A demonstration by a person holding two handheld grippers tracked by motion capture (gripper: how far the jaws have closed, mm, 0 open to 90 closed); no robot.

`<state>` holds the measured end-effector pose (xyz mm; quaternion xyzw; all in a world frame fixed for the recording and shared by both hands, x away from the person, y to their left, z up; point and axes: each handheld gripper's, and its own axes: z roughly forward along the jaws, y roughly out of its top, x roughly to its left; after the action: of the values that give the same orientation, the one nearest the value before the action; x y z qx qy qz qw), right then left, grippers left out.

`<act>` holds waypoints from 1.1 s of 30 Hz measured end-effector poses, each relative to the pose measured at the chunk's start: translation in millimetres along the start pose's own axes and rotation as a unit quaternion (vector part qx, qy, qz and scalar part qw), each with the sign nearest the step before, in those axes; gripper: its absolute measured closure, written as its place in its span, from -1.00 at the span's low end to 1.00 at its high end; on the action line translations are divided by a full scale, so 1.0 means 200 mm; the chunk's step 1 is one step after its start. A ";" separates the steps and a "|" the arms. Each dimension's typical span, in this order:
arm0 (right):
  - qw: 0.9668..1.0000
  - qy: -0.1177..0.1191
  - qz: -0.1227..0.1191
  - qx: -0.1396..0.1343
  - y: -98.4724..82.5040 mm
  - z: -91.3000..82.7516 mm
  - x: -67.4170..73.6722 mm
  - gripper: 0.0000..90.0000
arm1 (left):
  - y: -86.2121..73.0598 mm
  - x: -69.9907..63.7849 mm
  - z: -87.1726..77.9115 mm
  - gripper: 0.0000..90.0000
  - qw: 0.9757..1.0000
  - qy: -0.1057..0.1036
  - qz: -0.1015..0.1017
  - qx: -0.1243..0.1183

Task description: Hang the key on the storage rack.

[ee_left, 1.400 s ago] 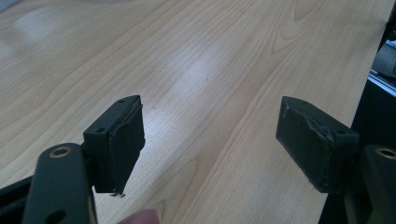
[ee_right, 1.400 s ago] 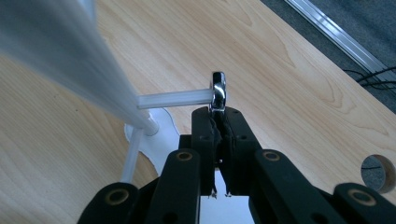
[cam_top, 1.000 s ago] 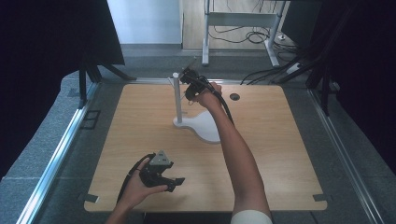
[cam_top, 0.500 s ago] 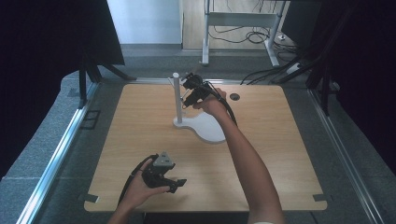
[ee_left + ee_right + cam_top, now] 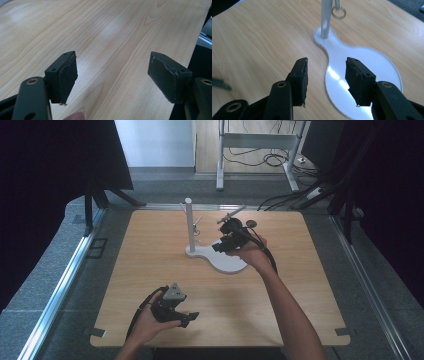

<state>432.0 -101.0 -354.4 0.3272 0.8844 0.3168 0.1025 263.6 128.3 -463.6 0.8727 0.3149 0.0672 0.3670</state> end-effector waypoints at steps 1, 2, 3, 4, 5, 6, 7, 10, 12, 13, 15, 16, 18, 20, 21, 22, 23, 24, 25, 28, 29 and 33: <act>1.000 0.002 0.001 -0.004 -0.05 -0.01 0.00 0.16 | 0.00 0.00 0.00 -0.47 1.000 0.001 -0.001 -0.001; 1.000 0.003 0.004 -0.006 -0.08 -0.02 0.00 0.16 | -0.01 0.00 -0.01 -0.46 1.000 0.003 -0.003 -0.001; 1.000 0.006 0.005 -0.010 -0.12 -0.03 0.00 0.15 | -0.01 0.00 -0.01 -0.46 1.000 0.004 -0.007 -0.004; 1.000 0.007 0.006 -0.012 -0.15 -0.04 0.00 0.14 | -0.01 0.00 -0.02 -0.46 1.000 0.006 -0.008 -0.005; 1.000 0.009 0.008 -0.013 -0.19 -0.04 0.00 0.14 | -0.02 0.00 -0.02 -0.46 1.000 0.008 -0.010 -0.006; 1.000 0.011 0.008 -0.016 -0.23 -0.05 -0.01 0.13 | -0.02 0.00 -0.03 -0.46 1.000 0.011 -0.012 -0.006; 1.000 0.013 0.011 -0.020 -0.28 -0.05 -0.01 0.13 | -0.03 0.00 -0.03 -0.46 1.000 0.013 -0.015 -0.007; 0.999 0.017 0.014 -0.024 -0.37 -0.06 -0.01 0.11 | -0.04 0.01 -0.04 -0.46 1.000 0.019 -0.017 -0.007; 0.999 0.014 0.018 -0.028 -0.45 -0.07 -0.01 0.11 | -0.05 0.01 -0.05 -0.46 0.999 0.023 -0.022 -0.007; 0.999 0.015 0.019 -0.030 -0.48 -0.07 -0.01 0.10 | -0.05 0.00 -0.05 -0.46 0.999 0.024 -0.023 -0.007; 0.999 0.017 0.023 -0.035 -0.57 -0.08 -0.01 0.09 | -0.05 0.00 -0.05 -0.46 0.999 0.027 -0.025 -0.007; 0.999 0.016 0.023 -0.035 -0.60 -0.08 -0.01 0.09 | -0.05 0.00 -0.05 -0.46 0.999 0.028 -0.025 -0.008; 0.999 0.011 0.026 -0.034 -0.66 -0.08 -0.01 0.08 | -0.05 0.01 -0.05 -0.46 0.999 0.029 -0.026 -0.008; 0.999 0.010 0.031 -0.037 -0.73 -0.08 -0.01 0.07 | -0.06 0.01 -0.05 -0.46 0.999 0.030 -0.026 -0.007; 0.998 0.012 0.036 -0.040 -0.77 -0.08 -0.01 0.07 | -0.06 0.01 -0.05 -0.46 0.999 0.031 -0.027 -0.005; 0.998 0.013 0.040 -0.041 -0.79 -0.08 -0.01 0.07 | -0.06 0.01 -0.04 -0.46 0.999 0.031 -0.028 -0.004; 0.998 0.011 0.040 -0.040 -0.82 -0.07 -0.01 0.06 | -0.06 0.01 -0.04 -0.46 0.999 0.031 -0.028 -0.003; 0.998 0.008 0.042 -0.039 -0.84 -0.07 -0.01 0.06 | -0.06 0.02 -0.04 -0.46 0.999 0.031 -0.029 -0.002; 0.998 0.007 0.045 -0.039 -0.86 -0.06 -0.01 0.05 | -0.06 0.02 -0.04 -0.46 0.999 0.031 -0.029 -0.002; 0.998 0.008 0.053 -0.035 -0.90 -0.04 -0.01 0.04 | -0.06 0.02 -0.03 -0.46 0.999 0.032 -0.029 0.000; 0.998 0.006 0.052 -0.031 -0.90 -0.04 -0.01 0.04 | -0.06 0.02 -0.03 -0.46 0.999 0.032 -0.029 0.000; 0.997 0.002 0.060 -0.044 -0.91 -0.04 -0.01 0.02 | -0.06 0.02 -0.04 -0.46 0.999 0.031 -0.026 -0.002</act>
<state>336.2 -212.4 -462.3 0.3744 0.8486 0.3612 0.0962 257.2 141.4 -466.8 0.8606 0.3490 0.0854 0.3608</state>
